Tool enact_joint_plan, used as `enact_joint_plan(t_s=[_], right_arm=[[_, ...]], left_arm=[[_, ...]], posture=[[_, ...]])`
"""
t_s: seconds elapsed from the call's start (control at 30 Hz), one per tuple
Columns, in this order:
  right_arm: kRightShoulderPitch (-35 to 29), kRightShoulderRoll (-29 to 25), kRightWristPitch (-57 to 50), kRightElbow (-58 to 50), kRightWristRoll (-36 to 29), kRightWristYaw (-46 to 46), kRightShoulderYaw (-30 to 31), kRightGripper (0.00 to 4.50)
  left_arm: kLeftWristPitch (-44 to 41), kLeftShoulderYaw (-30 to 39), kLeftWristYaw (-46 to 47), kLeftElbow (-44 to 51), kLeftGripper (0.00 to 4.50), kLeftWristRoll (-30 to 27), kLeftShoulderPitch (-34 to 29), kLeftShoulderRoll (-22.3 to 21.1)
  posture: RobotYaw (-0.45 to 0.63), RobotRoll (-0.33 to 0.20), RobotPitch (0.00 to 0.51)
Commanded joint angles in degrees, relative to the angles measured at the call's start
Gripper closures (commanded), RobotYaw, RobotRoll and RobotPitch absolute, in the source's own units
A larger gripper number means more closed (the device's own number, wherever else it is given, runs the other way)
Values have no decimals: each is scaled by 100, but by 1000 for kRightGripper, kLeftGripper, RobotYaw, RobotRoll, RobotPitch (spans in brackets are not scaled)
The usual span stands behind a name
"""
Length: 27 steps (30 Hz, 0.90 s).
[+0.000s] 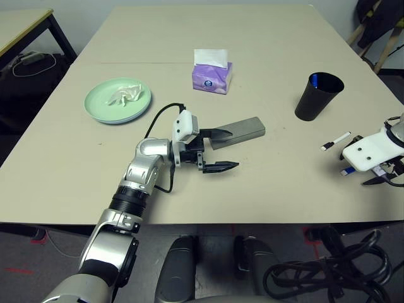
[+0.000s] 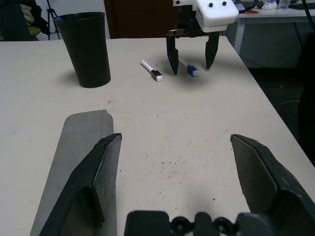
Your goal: Organize and tidy the items on the table.
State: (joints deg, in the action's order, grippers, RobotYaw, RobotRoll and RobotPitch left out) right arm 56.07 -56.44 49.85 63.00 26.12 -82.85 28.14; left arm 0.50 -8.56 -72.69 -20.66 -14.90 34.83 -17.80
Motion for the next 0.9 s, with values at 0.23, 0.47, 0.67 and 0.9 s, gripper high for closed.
enact_joint_plan(t_s=[0.23,0.47,0.67,0.9], right_arm=[[70,28,-43,125,-12,-319,28,3470],[161,-36,-483,42,-410,-944,7,4090],[-119,-673,-4417,-2486,-4294,-965,889,4090],[-722,-191,-6622,-3741,-5729,-527,-714,4090]], left_arm=[[-42,-57,45,151,0,-25,-90,-61],[-9,-45,60,62,0,-18,-47,-62],[-1,-15,30,-46,0,-23,14,-96],[9,22,116,-186,0,-8,74,-68]], posture=[[122,0,171],[114,0,160],[108,0,149],[102,0,139]])
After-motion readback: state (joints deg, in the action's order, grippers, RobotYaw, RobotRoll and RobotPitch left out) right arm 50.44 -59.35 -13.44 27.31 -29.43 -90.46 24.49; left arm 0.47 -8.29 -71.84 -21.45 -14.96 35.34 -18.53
